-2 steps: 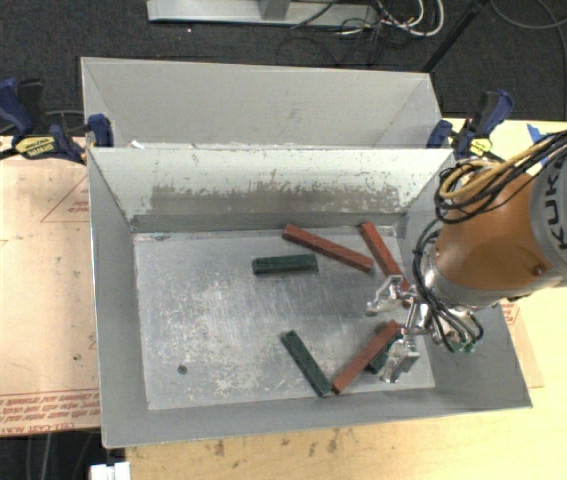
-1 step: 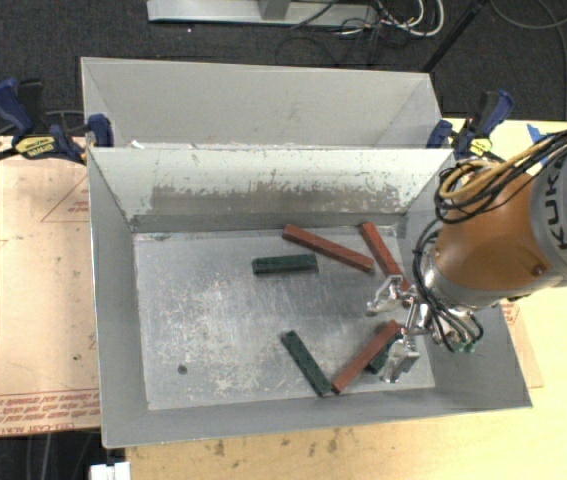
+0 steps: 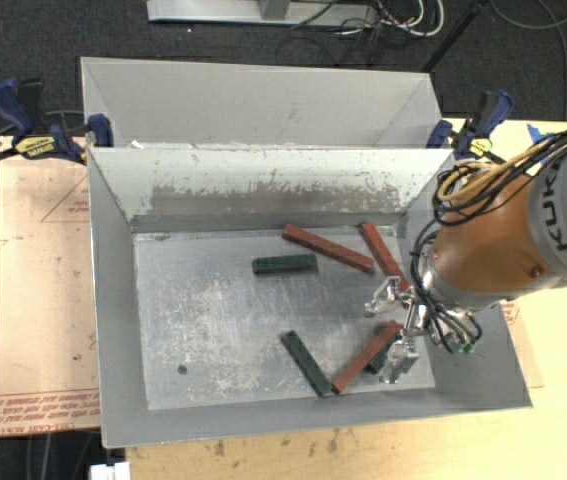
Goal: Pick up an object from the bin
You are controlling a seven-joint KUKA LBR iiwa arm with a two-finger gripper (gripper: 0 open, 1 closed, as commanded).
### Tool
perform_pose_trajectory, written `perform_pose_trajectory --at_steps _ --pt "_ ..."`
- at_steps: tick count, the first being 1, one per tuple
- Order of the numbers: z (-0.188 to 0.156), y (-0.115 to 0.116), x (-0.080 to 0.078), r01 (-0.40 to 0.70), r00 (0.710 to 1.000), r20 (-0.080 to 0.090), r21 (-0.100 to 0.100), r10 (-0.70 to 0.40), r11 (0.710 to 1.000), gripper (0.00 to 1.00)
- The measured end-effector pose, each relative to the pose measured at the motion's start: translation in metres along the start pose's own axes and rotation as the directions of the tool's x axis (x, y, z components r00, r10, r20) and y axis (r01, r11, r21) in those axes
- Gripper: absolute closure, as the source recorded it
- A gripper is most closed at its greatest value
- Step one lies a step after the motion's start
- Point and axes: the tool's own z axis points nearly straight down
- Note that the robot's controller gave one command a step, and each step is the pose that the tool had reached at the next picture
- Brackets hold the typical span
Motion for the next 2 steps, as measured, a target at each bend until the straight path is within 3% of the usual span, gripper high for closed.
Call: perform_pose_trajectory --at_steps 1,2 --pt "-0.006 -0.007 -0.023 0.112 0.994 -0.001 -0.002 -0.112 0.994 0.00" --pt "0.020 0.017 -0.021 0.280 0.960 0.019 0.011 -0.281 0.960 1.00"
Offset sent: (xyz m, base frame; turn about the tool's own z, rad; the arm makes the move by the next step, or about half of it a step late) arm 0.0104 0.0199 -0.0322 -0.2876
